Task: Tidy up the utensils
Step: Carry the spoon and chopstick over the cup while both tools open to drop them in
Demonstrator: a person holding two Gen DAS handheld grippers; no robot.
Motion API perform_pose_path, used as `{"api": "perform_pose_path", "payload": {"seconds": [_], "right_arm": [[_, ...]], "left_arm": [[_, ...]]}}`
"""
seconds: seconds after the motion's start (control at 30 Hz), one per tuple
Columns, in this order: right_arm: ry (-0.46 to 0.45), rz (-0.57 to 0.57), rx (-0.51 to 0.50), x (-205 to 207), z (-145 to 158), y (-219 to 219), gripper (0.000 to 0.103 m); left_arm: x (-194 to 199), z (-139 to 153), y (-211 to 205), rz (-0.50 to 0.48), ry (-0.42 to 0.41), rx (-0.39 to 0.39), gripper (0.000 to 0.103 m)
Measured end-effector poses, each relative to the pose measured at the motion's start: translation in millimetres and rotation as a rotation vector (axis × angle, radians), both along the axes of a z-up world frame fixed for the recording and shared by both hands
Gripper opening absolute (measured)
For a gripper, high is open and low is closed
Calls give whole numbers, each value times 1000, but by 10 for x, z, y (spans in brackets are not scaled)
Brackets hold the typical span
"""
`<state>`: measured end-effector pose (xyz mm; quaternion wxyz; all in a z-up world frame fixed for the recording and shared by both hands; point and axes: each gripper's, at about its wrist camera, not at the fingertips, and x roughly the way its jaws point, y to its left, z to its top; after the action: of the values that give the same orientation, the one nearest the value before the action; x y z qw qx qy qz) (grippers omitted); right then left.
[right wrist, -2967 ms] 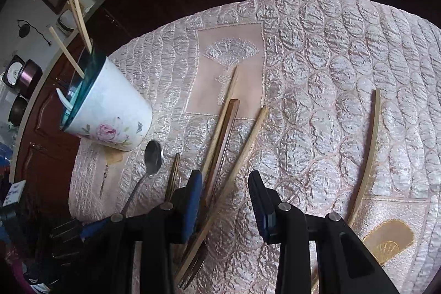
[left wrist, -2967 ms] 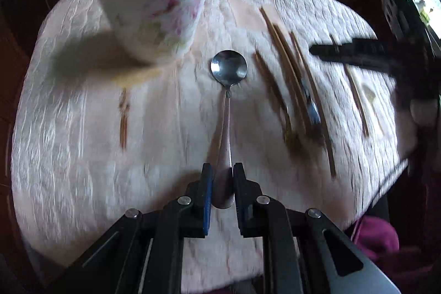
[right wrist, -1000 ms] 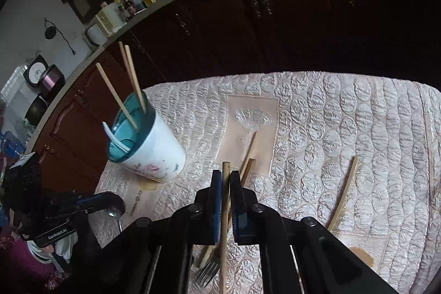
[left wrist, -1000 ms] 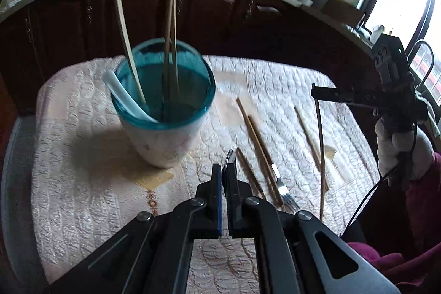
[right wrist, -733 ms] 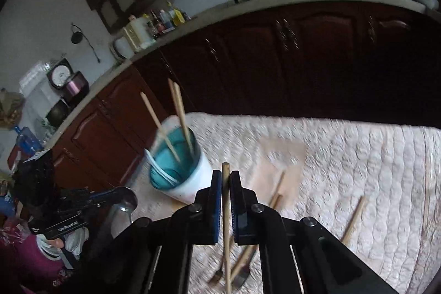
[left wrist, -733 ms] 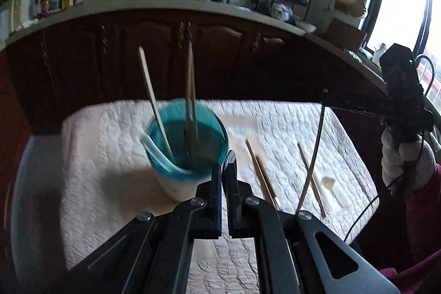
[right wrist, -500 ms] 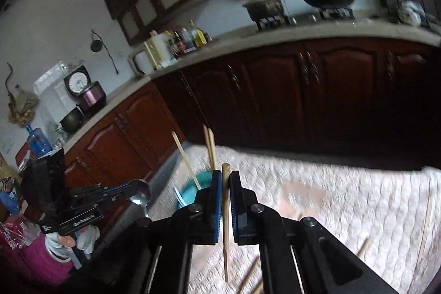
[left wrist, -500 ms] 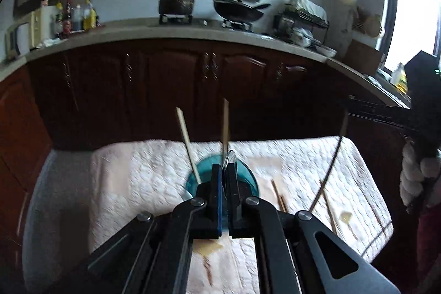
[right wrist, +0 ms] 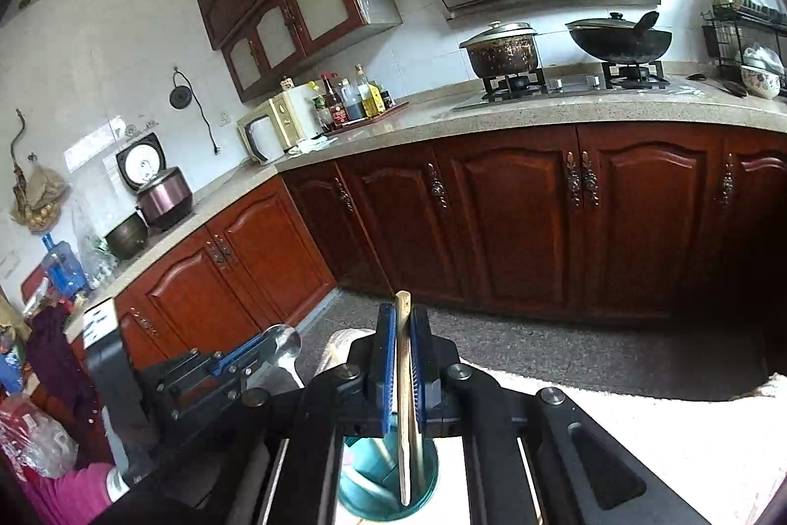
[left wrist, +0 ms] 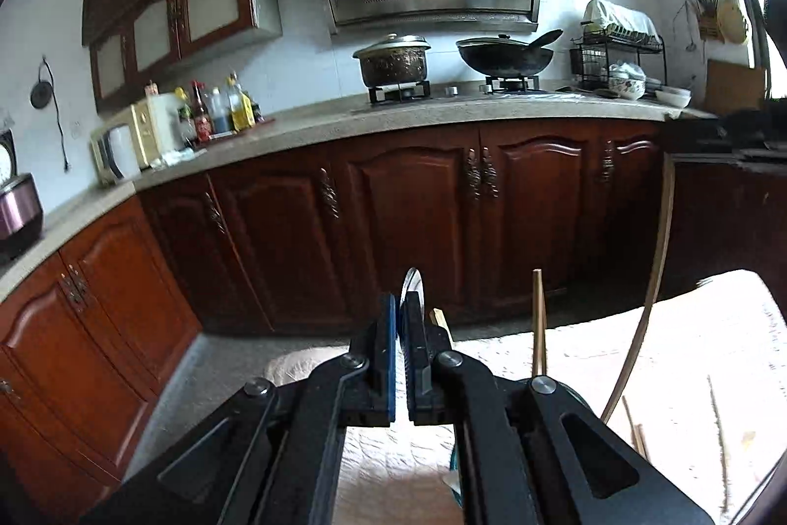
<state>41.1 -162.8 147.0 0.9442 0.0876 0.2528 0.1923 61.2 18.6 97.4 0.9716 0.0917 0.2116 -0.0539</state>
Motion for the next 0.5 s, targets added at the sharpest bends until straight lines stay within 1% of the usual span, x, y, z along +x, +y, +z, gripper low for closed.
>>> {"api": "perform_pose_path", "payload": {"seconds": [0.2, 0.33, 0.5], "right_arm": [[45, -8, 2, 223, -277, 53, 7], [89, -2, -9, 290, -517, 77, 7], [151, 9, -13, 361, -811, 102, 7]], "left_arm": [[-26, -246, -166, 2, -26, 71, 2], [-39, -401, -263, -5, -11, 88, 2], [-46, -568, -340, -20, 30, 96, 2]]}}
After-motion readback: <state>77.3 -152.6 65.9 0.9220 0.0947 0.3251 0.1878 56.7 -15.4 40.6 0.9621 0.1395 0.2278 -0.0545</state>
